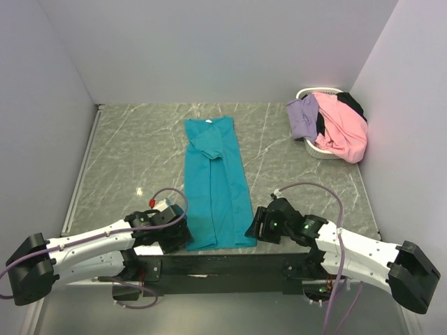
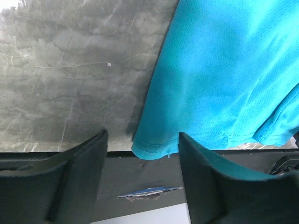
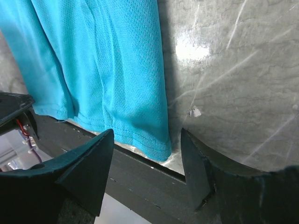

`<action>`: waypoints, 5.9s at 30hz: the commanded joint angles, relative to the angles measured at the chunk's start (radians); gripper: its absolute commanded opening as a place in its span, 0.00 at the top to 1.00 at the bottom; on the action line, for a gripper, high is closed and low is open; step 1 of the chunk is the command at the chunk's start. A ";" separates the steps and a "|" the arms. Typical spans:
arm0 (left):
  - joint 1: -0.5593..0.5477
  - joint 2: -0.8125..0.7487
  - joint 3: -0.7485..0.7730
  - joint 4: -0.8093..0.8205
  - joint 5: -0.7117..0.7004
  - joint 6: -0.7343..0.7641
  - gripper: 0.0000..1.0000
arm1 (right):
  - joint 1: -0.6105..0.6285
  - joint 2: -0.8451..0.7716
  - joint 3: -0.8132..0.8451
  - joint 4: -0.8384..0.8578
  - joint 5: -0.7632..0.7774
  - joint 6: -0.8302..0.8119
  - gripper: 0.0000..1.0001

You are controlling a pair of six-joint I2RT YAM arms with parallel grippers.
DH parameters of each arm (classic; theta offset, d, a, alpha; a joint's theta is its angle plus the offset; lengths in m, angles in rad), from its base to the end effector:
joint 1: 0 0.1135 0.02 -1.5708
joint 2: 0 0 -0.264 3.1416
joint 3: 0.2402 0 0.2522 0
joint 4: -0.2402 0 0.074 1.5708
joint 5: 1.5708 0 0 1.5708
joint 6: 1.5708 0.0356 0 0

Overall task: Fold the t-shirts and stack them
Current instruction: Fold the tshirt

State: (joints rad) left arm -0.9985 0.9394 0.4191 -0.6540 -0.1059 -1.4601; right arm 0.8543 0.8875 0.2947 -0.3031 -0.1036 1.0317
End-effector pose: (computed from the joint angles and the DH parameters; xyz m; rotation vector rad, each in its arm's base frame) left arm 0.0837 -0.1230 0.1560 -0.6861 2.7864 -0.4922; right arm 0.1012 0.1218 0.1457 0.1903 2.6940 0.8490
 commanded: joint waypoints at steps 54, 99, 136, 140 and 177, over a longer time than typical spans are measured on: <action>0.356 0.482 0.573 0.022 -0.087 0.446 0.99 | -0.265 0.496 0.596 -0.059 -0.119 -0.458 1.00; 0.673 1.001 1.038 0.083 -0.006 0.690 0.31 | -0.538 1.107 1.170 -0.042 -0.251 -0.605 0.56; 0.682 1.012 0.981 0.298 0.284 0.784 0.19 | -0.491 1.248 1.320 -0.106 -0.363 -0.654 0.53; 0.689 1.062 1.040 0.272 0.246 0.787 0.19 | -0.509 1.282 1.367 -0.116 -0.332 -0.656 0.53; 0.707 0.478 0.288 0.490 0.141 0.692 0.00 | -0.564 0.794 0.656 0.119 -0.469 -0.592 0.48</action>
State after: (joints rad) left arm -0.2947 1.4601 0.7738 -0.2638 0.0238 -0.7273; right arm 0.2882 1.7264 0.9848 -0.2829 -0.5117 0.4129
